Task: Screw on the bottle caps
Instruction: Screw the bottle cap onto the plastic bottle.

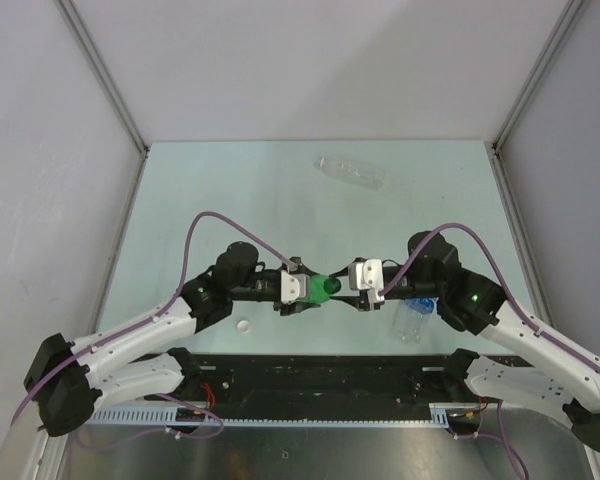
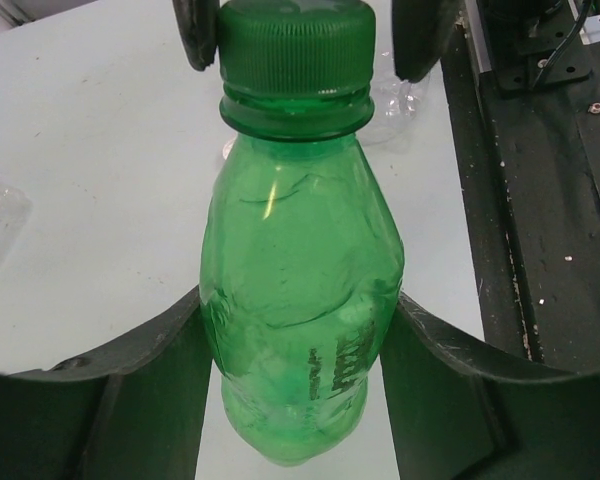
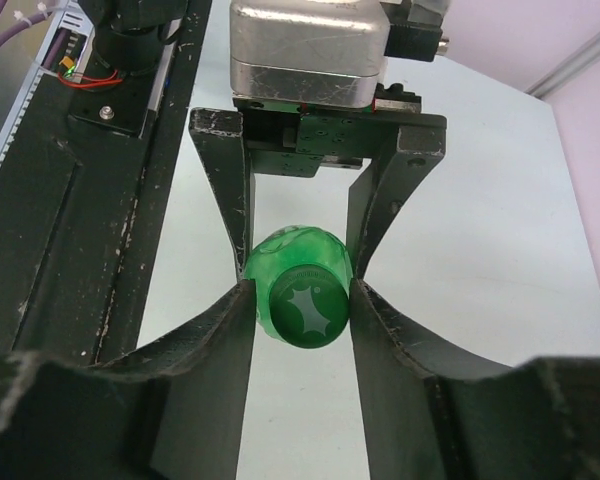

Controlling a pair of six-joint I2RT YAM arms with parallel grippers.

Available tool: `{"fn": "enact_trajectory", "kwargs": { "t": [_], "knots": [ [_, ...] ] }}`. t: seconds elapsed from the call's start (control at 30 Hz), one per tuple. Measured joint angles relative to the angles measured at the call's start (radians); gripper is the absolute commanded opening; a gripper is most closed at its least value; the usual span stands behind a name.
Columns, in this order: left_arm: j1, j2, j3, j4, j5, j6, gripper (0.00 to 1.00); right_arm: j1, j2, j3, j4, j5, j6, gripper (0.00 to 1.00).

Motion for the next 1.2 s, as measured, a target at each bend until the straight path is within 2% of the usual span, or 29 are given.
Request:
{"fn": "enact_trajectory", "kwargs": {
  "t": [0.1,0.3,0.37,0.47,0.67,0.8,0.93,1.1,1.13,1.2],
  "knots": [
    [0.000,0.000,0.000,-0.002,0.005,0.000,0.00,0.000,0.000,0.000,0.004,0.003,0.008,0.42],
    [0.000,-0.005,0.001,-0.010,0.002,0.000,0.00,0.000,0.002,0.000,0.013,0.024,0.037,0.17],
    [0.000,-0.020,0.001,-0.018,-0.013,-0.001,0.00,0.000,0.008,0.000,0.029,0.030,0.056,0.06],
    [0.000,-0.044,0.001,-0.026,-0.058,-0.005,0.00,0.000,0.025,0.000,0.069,0.047,0.098,0.01],
    [0.003,-0.072,-0.006,0.005,-0.274,-0.041,0.00,0.006,0.126,0.003,0.253,0.220,0.360,0.00],
    [0.005,-0.055,-0.022,0.044,-0.485,-0.056,0.00,0.029,0.225,0.008,0.386,0.486,0.673,0.00],
    [0.003,-0.005,-0.030,0.094,-0.619,-0.068,0.00,0.062,0.308,0.010,0.455,0.764,0.970,0.00],
    [-0.002,0.035,-0.033,0.151,-0.710,-0.082,0.00,0.105,0.365,0.010,0.516,0.983,1.182,0.00],
    [-0.003,0.041,-0.033,0.164,-0.721,-0.085,0.00,0.108,0.371,0.010,0.527,1.003,1.194,0.04],
    [-0.003,0.047,-0.034,0.185,-0.738,-0.093,0.00,0.113,0.381,0.010,0.556,1.027,1.203,0.26]
  ]
}}
